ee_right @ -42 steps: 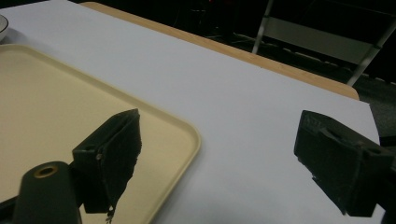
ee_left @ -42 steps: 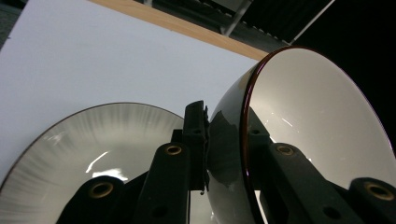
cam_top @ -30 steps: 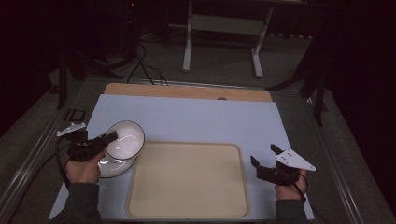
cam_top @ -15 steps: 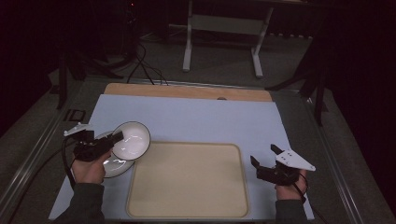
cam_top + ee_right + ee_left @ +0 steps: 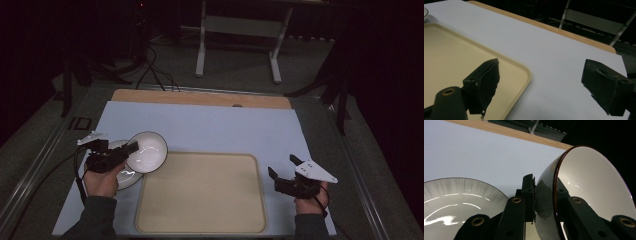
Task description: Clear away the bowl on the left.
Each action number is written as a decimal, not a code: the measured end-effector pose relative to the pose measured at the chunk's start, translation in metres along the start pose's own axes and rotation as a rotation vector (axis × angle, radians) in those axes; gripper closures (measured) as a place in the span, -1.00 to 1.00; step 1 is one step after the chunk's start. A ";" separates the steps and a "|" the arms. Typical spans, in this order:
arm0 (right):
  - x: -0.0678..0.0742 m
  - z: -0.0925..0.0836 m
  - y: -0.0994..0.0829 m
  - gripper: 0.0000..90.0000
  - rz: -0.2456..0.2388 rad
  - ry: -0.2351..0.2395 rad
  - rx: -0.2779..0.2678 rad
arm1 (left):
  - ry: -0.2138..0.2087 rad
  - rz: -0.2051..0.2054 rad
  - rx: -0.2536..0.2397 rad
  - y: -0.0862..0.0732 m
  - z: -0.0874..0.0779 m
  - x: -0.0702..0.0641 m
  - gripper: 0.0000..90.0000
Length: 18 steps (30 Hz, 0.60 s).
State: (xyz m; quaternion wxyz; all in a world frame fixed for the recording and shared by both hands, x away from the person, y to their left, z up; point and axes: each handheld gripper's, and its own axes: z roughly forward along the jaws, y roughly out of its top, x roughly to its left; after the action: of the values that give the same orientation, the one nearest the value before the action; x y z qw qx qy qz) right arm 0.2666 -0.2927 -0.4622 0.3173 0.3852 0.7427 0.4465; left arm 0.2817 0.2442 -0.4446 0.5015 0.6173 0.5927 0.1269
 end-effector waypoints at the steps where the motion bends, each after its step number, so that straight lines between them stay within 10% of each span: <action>1: 0.000 0.000 0.000 -0.68 0.000 0.000 0.000 | -0.005 0.001 0.002 0.000 0.001 -0.001 0.73; 18: 0.000 -0.001 0.000 -0.68 -0.002 -0.004 -0.001 | -0.026 0.028 0.031 -0.004 0.013 -0.015 0.73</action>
State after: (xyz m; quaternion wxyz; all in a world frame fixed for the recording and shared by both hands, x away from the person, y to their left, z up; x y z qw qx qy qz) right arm 0.2664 -0.2933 -0.4619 0.3191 0.3853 0.7423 0.4457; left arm 0.2850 0.2246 -0.4470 0.4977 0.6350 0.5793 0.1164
